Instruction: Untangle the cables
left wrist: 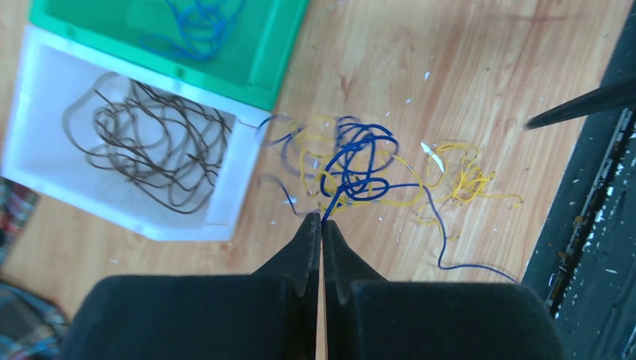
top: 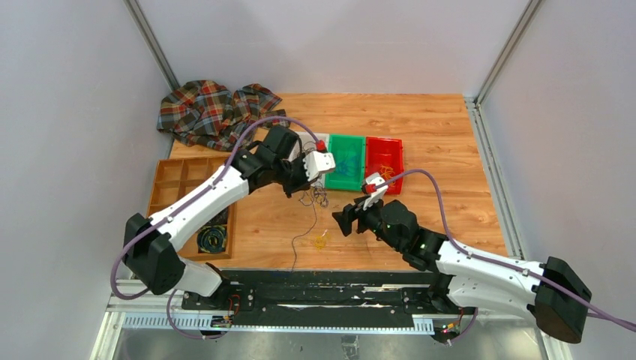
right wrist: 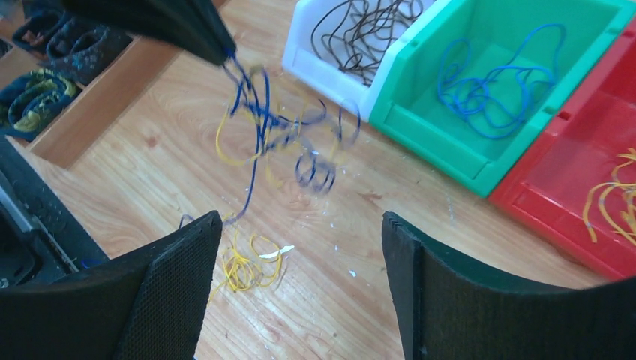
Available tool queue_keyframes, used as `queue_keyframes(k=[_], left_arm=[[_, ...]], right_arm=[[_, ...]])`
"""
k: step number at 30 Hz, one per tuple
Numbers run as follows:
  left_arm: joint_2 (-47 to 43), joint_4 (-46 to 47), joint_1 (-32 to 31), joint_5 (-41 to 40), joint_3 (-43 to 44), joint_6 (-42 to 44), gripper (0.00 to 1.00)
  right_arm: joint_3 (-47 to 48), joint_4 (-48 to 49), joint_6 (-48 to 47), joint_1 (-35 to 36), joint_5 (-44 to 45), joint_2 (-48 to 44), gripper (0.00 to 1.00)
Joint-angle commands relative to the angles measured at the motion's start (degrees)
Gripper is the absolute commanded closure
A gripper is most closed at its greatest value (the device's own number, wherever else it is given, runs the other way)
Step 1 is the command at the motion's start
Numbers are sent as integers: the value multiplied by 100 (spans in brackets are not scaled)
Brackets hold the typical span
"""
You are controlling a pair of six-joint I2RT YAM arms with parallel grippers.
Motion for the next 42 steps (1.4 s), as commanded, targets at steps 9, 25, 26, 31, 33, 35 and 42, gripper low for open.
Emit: queue_keyframes(k=[9,25,26,31,33,35,42], left_arm=[[-271,-1337,5,-105,1073,808,99],[-229,-833,69,-1695,767,1569,99],[-195,-746,108,-1655,659,1518,99],[-83,-929,145,-1469,451,1148,82],[-144,-1041,170,-1347,381,1089,71],[-229,-1190,189,-1222,371,1042,55],[-486,-1659,186,82,650,659,29]], right_arm=[[136,439,63,37,-758,946,23],[527,1091,8,363,-1049,3252,35],[555,1105,6,356,-1057,3323,36],[508,1223,120,197,-1317,3355,65],[417,1255,158,115,-1384,3210,79],[349,1196,172,27,-1487,2960,92],[264,495,158,-196,-1910,1666,99]])
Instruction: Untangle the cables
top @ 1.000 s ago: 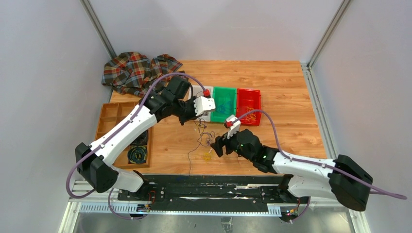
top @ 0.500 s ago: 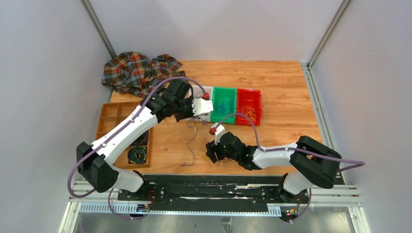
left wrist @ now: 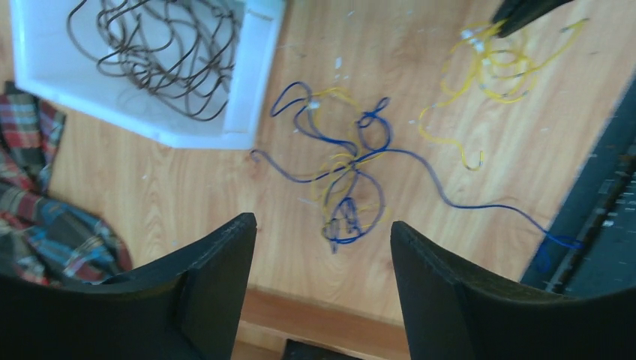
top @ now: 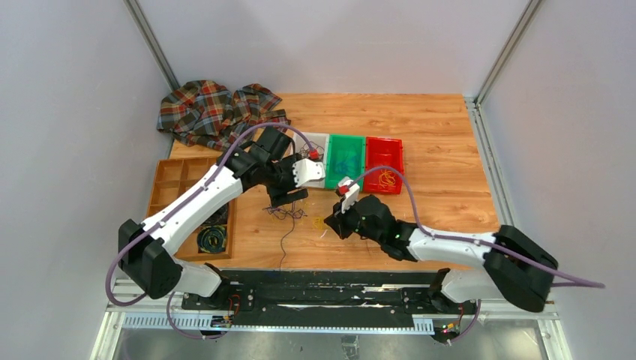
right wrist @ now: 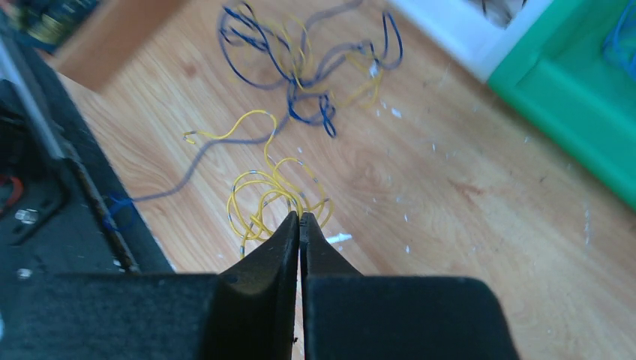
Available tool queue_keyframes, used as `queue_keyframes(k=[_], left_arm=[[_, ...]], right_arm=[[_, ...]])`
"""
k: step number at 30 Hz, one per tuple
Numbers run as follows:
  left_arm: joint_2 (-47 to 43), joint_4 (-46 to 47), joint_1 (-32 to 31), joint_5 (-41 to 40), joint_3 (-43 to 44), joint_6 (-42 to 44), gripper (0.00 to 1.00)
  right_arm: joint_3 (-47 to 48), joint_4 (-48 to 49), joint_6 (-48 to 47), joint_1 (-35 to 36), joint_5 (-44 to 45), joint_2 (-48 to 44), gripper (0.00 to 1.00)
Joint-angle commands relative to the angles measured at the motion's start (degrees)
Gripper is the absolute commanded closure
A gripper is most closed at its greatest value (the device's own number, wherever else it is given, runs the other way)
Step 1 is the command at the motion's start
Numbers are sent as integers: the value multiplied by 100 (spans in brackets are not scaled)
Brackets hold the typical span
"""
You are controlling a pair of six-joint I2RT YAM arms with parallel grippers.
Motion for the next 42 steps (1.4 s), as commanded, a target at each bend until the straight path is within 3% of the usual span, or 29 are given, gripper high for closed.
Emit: queue_keyframes(k=[1,9,18,21,27,29,34,38,42], left_arm=[[-282,-289,21,1261,256,-367,29],[-88,-281,-141,2544,348,-671,35],[298,-289,-512,3251,421,-1314,41],[417,-208,-532,3173,389,-1517,51],[292,14,-527,2934,391,-1799,90],[195,110,-532,2807,404,-1917,99],[-54,298,-532,2192,406,-2198,99],[-132,392,-527,1931,387,-2582,99],[-194,551,-470,1984,394,-3034,99]], right_arm=[[-33,-432,2,-125,-360,-792,99],[282,-1055,-60,-152,-802,-1679,99],[527,-932,-109,-146,-1061,-1703,99],[579,-829,-77,-147,-1053,-1716,99],[515,-760,-74,-152,-930,-1916,99],[472,-831,-70,-152,-755,-1997,98],[319,-1222,77,-152,579,-2412,69],[175,-1195,110,-152,1192,-2844,35],[310,-1095,-78,-112,691,-2973,29]])
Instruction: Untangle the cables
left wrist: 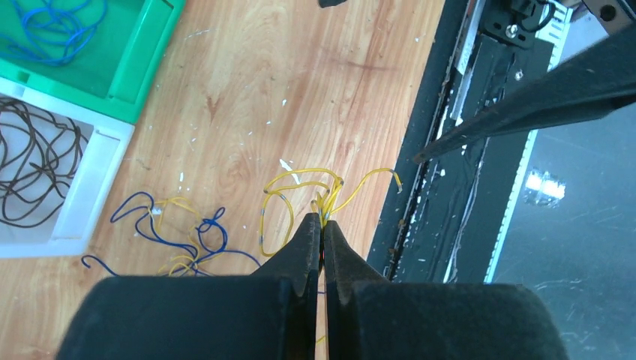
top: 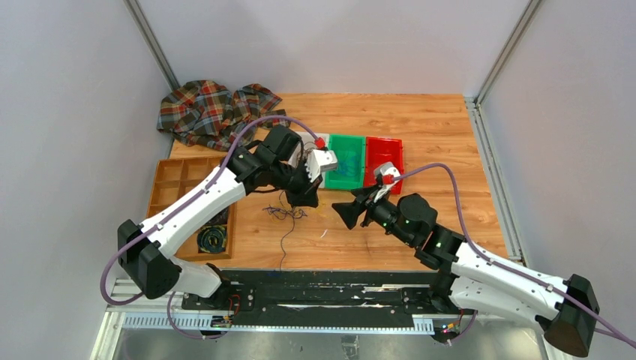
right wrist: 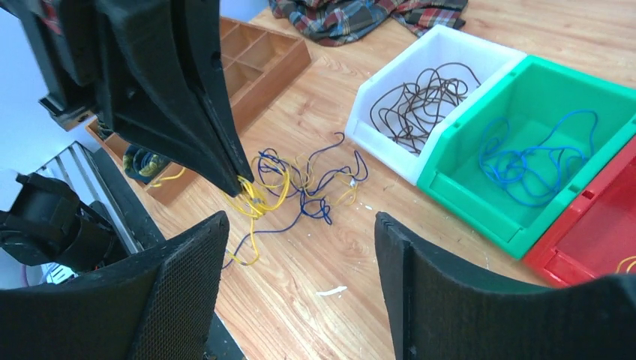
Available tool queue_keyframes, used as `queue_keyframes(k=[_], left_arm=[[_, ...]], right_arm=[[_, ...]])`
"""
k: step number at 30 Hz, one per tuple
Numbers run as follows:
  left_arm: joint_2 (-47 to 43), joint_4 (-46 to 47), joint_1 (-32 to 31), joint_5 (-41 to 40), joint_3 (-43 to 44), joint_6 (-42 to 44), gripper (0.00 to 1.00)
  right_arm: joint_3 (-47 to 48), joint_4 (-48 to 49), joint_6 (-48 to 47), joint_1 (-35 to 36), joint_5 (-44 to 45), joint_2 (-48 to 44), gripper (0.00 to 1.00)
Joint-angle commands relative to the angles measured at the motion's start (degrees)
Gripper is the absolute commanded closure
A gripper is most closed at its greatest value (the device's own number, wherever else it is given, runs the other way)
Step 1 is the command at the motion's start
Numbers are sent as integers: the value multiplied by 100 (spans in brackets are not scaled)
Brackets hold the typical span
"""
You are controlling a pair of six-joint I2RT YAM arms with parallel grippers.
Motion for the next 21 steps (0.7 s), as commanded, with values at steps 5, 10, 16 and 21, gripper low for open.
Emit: queue_keyframes(k=[5,10,16,21], left_arm=[[-142,398,173,264,181,-1025,99],[-154,415,303,443,215,-1156,99],[-227,367,359,592,214,-1150,99],[-275,324,394,756,238,-1093,99]], right_arm=[[431,-54,-486,184,-330,323,29],[670,-138,-658,206,-414,774,43],[801,-204,-746,214,-91,1007,62],[848,-274,-660,215,445,970,99]])
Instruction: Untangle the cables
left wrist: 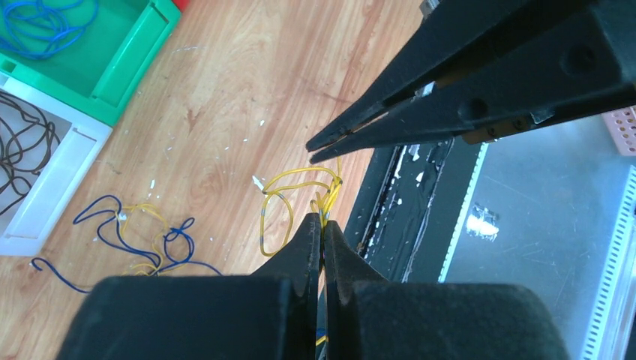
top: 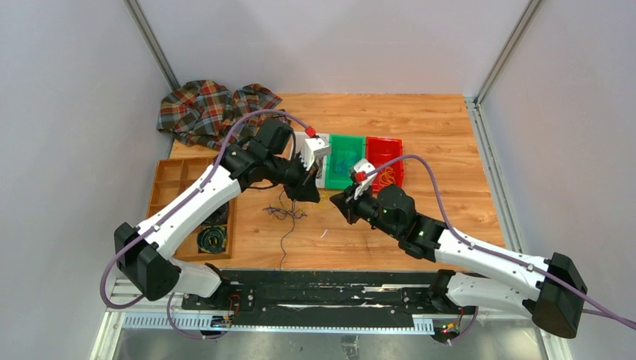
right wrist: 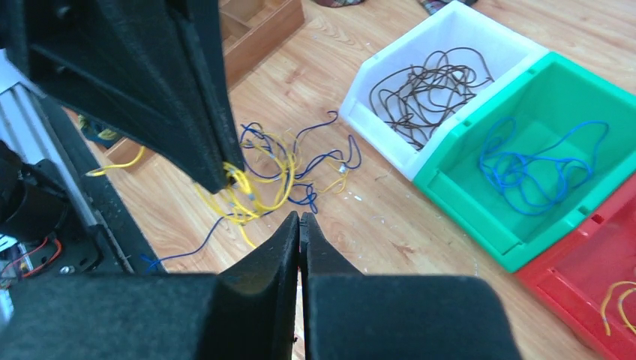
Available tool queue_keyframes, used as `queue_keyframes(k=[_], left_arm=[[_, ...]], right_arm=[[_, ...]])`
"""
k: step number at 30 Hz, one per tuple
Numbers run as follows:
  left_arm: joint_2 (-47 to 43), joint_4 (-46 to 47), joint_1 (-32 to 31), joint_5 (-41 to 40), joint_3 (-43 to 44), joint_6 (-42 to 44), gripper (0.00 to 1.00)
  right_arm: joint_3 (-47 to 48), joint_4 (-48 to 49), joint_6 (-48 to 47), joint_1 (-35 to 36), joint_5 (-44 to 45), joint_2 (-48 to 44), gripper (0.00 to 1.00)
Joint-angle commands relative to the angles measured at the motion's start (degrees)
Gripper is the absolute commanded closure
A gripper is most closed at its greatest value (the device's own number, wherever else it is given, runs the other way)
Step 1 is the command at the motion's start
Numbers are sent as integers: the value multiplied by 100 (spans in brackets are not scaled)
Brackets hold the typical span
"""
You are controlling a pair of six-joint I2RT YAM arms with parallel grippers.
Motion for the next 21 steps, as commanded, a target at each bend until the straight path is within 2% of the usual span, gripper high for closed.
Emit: queue_keyframes(k=[1,12,17,21], left_arm=[[-210,13,64,321,198,10,99],[-444,-239,190,759,166,382,99],[-550,-428,208,504,159,712,96],[-683,-510,208,-73,42,1101,94]], right_arm=[[192,-71,-1,75,621,-121,99],[34,-229,-38,75,1994,-741,99],[39,-331,-177,67,2469,-1057,99],[89,-315,-460,60,2705,-1347,99]])
